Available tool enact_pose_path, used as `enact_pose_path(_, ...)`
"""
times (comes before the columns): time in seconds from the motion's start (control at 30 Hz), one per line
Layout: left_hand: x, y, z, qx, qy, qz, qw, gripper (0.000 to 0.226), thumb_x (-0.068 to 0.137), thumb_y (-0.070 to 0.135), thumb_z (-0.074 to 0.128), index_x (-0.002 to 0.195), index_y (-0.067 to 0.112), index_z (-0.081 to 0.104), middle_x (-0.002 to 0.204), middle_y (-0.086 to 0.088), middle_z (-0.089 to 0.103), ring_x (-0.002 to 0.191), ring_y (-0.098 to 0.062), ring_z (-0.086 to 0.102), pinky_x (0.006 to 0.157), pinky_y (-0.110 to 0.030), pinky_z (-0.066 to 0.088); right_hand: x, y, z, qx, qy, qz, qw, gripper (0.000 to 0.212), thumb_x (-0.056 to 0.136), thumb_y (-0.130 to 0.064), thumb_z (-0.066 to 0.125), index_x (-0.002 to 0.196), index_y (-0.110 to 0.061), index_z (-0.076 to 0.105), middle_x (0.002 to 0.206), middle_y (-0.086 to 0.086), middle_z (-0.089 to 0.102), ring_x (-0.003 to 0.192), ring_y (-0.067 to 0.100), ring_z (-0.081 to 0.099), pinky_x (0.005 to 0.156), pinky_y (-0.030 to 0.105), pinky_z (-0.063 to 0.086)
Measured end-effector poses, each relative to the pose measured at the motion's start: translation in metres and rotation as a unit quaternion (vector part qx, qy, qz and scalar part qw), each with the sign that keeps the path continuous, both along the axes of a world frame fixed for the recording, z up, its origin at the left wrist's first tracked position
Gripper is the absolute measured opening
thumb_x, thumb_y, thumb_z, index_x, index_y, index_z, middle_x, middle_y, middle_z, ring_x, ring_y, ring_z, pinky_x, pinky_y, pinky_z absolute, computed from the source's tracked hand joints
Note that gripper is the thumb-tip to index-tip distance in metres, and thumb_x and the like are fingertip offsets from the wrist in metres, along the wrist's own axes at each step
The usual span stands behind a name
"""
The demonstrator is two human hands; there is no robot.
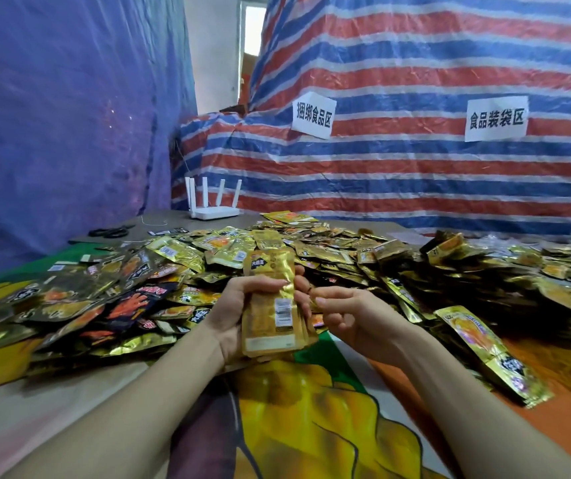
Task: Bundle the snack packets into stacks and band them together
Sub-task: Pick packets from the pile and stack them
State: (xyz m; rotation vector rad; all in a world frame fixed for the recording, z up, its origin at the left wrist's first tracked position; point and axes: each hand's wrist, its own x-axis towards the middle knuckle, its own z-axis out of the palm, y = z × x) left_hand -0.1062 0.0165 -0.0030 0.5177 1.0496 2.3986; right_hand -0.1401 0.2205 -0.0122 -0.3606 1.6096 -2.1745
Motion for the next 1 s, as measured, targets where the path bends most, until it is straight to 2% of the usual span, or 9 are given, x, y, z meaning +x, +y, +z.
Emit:
enact_pose_path(0.17, 0.001, -0.002, -0.001, 0.058, 0.017, -0.032, 0.998, 0.043, 0.068, -0.002, 0.074, 0.11, -0.002, 0.064, 0.094, -0.012, 0.06, 0.076, -0.022, 0.063, 0.079, -0.041, 0.057, 0.007, 0.0, 0.003, 0.052, 0.037, 0.066, 0.996, 0.008, 0.085, -0.004, 0.069, 0.087, -0.003, 0.077, 0.087, 0.013, 0.063, 0.069, 0.014, 0.061, 0.062, 0.019, 0.055)
enact_pose_path(0.27, -0.005, -0.004, -0.002, 0.017, -0.001, 0.029, 0.999, 0.036, 0.076, -0.002, 0.061, 0.112, 0.0, 0.061, 0.09, -0.012, 0.06, 0.073, -0.024, 0.063, 0.076, -0.04, 0.057, 0.01, 0.001, 0.01, -0.007, 0.07, 0.052, 0.996, 0.006, 0.087, -0.007, 0.065, 0.085, -0.007, 0.071, 0.093, 0.012, 0.067, 0.086, 0.023, 0.066, 0.089, 0.034, 0.053)
enact_pose_path(0.33, -0.007, -0.004, -0.002, 0.009, -0.02, 0.045, 0.999, 0.035, 0.079, -0.002, 0.052, 0.112, 0.001, 0.059, 0.089, -0.011, 0.06, 0.072, -0.023, 0.062, 0.074, -0.039, 0.057, 0.011, 0.004, 0.014, -0.101, 0.041, 0.026, 0.994, 0.009, 0.079, -0.01, 0.06, 0.077, -0.009, 0.069, 0.09, 0.011, 0.069, 0.086, 0.026, 0.068, 0.095, 0.039, 0.05)
enact_pose_path(0.5, -0.004, 0.008, -0.003, 0.005, -0.028, 0.007, 1.0, 0.031, 0.076, -0.004, 0.055, 0.104, -0.003, 0.069, 0.088, -0.014, 0.06, 0.072, -0.024, 0.061, 0.074, -0.041, 0.057, 0.011, 0.006, 0.017, -0.249, 0.028, 0.006, 0.968, 0.023, 0.078, -0.009, 0.049, 0.078, -0.006, 0.072, 0.068, 0.004, 0.056, 0.072, 0.024, 0.064, 0.086, 0.039, 0.057)
enact_pose_path(0.6, -0.006, 0.009, -0.003, 0.003, -0.021, 0.006, 1.0, 0.028, 0.076, -0.003, 0.056, 0.096, -0.002, 0.074, 0.089, -0.013, 0.061, 0.072, -0.024, 0.062, 0.075, -0.041, 0.058, 0.011, 0.005, 0.017, -0.28, 0.028, -0.014, 0.959, 0.035, 0.08, -0.004, 0.052, 0.099, -0.008, 0.081, 0.068, 0.0, 0.056, 0.058, 0.016, 0.059, 0.072, 0.033, 0.061)
enact_pose_path(0.73, -0.006, 0.008, -0.004, -0.044, -0.011, 0.023, 0.999, 0.026, 0.076, -0.001, 0.059, 0.094, 0.001, 0.076, 0.089, -0.013, 0.064, 0.075, -0.026, 0.065, 0.078, -0.041, 0.058, 0.011, -0.003, 0.016, -0.219, 0.061, -0.049, 0.973, 0.045, 0.084, -0.008, 0.06, 0.126, -0.018, 0.069, 0.086, -0.001, 0.074, 0.042, 0.003, 0.045, 0.049, 0.016, 0.052)
enact_pose_path(0.8, -0.007, 0.008, -0.003, -0.098, -0.012, 0.042, 0.994, 0.021, 0.075, 0.0, 0.062, 0.089, 0.002, 0.077, 0.087, -0.014, 0.068, 0.075, -0.028, 0.069, 0.08, -0.04, 0.059, 0.013, -0.008, 0.016, -0.135, 0.097, -0.06, 0.984, 0.051, 0.081, -0.007, 0.067, 0.129, -0.021, 0.066, 0.105, 0.007, 0.077, 0.046, 0.006, 0.052, 0.045, 0.017, 0.051)
enact_pose_path(0.9, -0.009, 0.007, -0.003, -0.165, -0.053, 0.094, 0.98, 0.015, 0.071, 0.004, 0.063, 0.08, 0.003, 0.075, 0.081, -0.015, 0.07, 0.07, -0.03, 0.07, 0.076, -0.039, 0.059, 0.014, -0.01, 0.012, -0.052, 0.143, -0.054, 0.987, 0.065, 0.072, -0.013, 0.08, 0.134, -0.021, 0.062, 0.117, 0.018, 0.073, 0.069, 0.021, 0.073, 0.052, 0.027, 0.058)
enact_pose_path(1.0, -0.008, 0.011, -0.001, -0.195, -0.092, 0.191, 0.957, 0.019, 0.072, 0.004, 0.063, 0.088, 0.002, 0.074, 0.087, -0.017, 0.071, 0.076, -0.033, 0.067, 0.089, -0.046, 0.055, 0.015, -0.01, 0.007, 0.022, 0.165, -0.085, 0.982, 0.071, 0.064, -0.019, 0.088, 0.132, -0.021, 0.066, 0.119, 0.017, 0.073, 0.093, 0.031, 0.076, 0.059, 0.035, 0.062)
